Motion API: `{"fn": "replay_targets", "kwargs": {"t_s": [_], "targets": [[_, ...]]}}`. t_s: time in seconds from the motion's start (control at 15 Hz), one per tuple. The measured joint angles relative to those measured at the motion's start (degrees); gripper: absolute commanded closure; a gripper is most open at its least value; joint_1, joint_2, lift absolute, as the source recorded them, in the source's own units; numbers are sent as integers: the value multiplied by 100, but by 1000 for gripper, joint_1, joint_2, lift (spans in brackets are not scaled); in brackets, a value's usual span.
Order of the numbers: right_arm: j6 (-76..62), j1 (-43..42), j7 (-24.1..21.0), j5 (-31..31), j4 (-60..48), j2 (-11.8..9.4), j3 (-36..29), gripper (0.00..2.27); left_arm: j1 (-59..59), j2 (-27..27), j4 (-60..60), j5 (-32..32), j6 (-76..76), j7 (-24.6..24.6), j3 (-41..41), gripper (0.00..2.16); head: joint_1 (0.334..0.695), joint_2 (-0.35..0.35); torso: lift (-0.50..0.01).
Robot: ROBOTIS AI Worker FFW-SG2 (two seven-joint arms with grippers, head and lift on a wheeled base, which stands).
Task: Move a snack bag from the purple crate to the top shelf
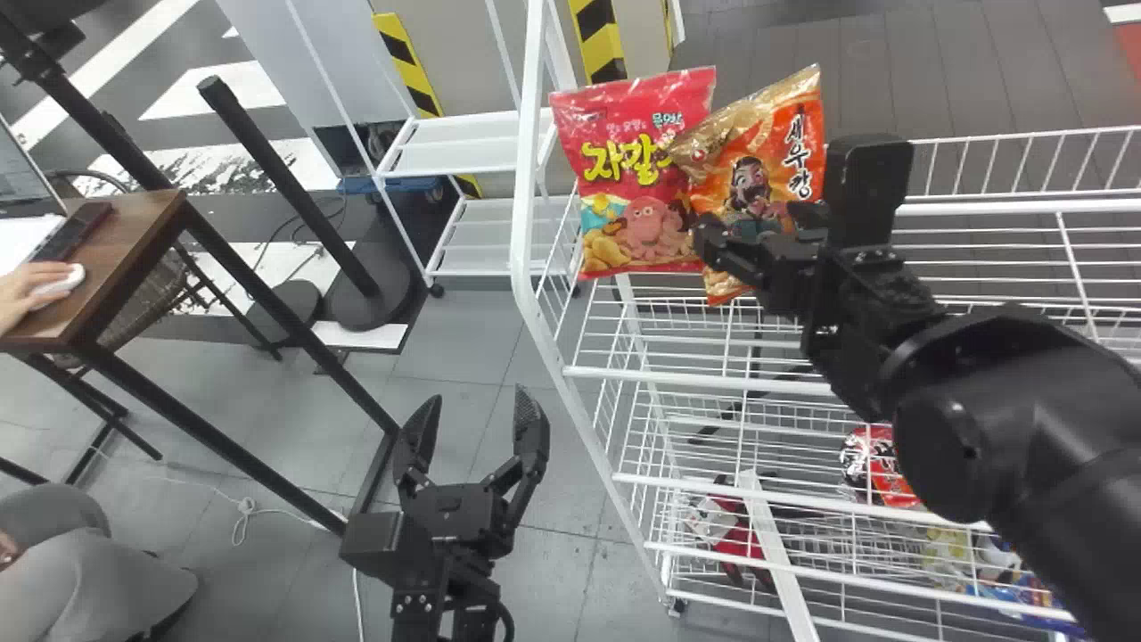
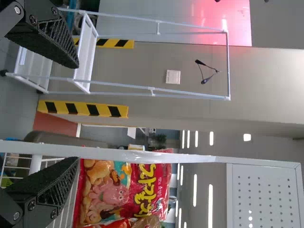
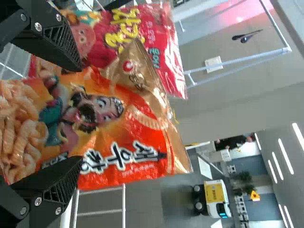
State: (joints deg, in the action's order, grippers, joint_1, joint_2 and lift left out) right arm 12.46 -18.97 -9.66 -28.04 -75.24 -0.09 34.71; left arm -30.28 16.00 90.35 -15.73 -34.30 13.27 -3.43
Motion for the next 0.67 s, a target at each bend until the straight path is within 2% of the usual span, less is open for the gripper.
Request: {"fn": "replay_targets", "kwargs": {"t_s": [0.2, 0.47, 0.67], "targets": [[63, 37, 43, 10, -76, 0, 89, 188, -1, 0, 0, -1, -16, 0, 0, 137, 695, 350, 0], [66, -322, 594, -204, 458, 0, 95, 188, -2, -5, 0, -1, -28, 5, 0, 137, 695, 350, 0], [-56, -475, 844, -329, 815, 0, 114, 188, -1, -8, -14, -16, -67, 18, 1, 137, 695, 350, 0]]}}
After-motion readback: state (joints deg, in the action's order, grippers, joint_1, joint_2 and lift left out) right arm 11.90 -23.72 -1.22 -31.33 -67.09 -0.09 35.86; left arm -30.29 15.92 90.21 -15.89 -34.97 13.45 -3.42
